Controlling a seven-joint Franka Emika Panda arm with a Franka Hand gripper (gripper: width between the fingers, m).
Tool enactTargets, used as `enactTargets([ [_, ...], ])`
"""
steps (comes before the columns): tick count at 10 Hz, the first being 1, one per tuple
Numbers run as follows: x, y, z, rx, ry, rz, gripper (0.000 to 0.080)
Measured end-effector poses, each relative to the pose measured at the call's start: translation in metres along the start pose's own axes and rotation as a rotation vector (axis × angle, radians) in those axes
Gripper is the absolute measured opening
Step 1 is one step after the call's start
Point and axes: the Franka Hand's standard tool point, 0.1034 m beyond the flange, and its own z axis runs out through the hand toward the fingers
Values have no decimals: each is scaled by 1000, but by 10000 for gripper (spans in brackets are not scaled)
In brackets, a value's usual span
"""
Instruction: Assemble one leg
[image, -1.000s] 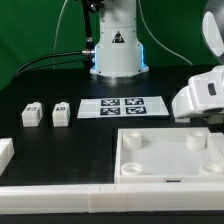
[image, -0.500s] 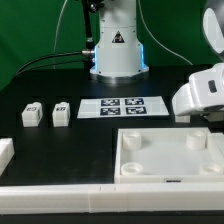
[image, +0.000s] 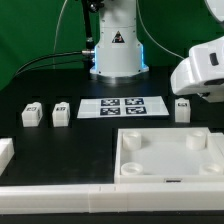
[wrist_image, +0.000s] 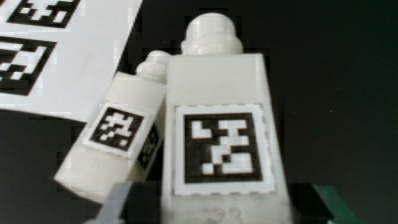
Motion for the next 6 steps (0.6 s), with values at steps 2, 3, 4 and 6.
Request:
enactTargets([
  [2, 0, 0, 3, -1, -6, 0, 292],
  [3, 12, -2, -2, 9, 95, 0, 292],
  [4, 14, -3, -6, 16, 224, 0, 292],
  [6, 10, 1, -10, 20, 416, 2, 292],
])
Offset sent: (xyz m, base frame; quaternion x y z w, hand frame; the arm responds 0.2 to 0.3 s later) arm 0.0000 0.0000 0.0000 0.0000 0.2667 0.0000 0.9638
